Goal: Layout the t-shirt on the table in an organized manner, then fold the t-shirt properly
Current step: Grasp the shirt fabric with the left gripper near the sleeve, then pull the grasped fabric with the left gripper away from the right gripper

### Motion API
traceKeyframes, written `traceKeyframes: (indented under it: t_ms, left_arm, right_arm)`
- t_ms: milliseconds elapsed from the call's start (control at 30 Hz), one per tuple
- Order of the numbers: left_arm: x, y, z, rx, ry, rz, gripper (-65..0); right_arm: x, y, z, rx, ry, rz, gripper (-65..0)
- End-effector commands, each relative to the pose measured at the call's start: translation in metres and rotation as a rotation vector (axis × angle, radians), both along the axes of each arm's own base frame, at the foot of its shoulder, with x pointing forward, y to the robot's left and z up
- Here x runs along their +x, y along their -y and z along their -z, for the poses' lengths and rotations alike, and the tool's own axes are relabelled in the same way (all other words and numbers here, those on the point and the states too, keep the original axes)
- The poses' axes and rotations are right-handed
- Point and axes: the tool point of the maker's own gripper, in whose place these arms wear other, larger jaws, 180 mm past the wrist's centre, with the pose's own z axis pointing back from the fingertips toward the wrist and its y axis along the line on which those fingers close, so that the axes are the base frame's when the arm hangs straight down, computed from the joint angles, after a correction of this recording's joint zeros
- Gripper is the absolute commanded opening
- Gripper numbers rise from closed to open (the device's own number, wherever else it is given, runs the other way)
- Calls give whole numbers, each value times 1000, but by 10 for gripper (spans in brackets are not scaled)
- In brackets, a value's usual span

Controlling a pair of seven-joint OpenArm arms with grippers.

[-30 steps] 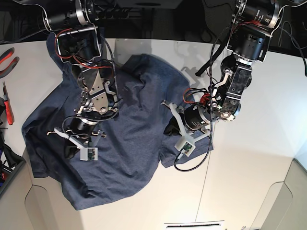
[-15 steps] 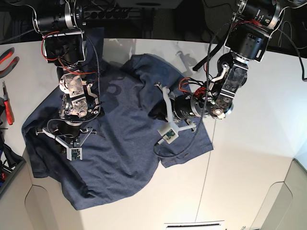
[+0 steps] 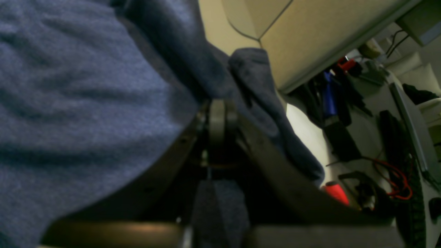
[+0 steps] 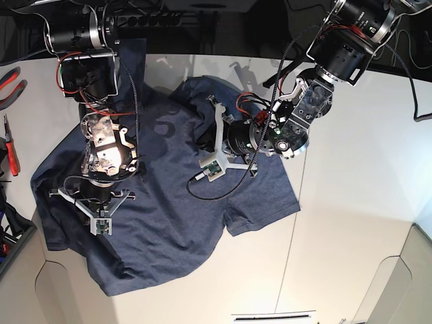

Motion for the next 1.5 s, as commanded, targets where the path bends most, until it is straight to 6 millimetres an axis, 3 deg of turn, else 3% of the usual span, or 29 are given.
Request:
traceKeyframes:
  t_ms: [0,333,567,800,1000,1200,1367,1467]
  left_arm:
    - [11,2,-11,-11,35,-4,-650]
    - [-8,0,4,5,-54,-11,-650]
    - [-22,2,10,0,-83,6,-650]
    - [-25,-1,13,20,-98,12,-650]
    - [-45,-6,24,34,-175,13,-650]
    - [-81,1,32,-13,-300,39,-650]
    - [-103,13,29,-121,-391,0,-650]
    - [-112,19,27,-160,-421,-12,-650]
  right_arm:
    - [16,1,-24,-16,70,-6,-650]
    - [36,14,-31,137,88,63,-650]
    - [52,9,0,293,-29,63,-650]
    - [44,-5,31,313,-118,42,-650]
    - [42,-37,45,383,-133,-51,-650]
    - [51,-71,35,418,-76,-122,-650]
    - [62,-114,23,492,-53,-224,-650]
    - [72,-129,10,507,-27,-247,-650]
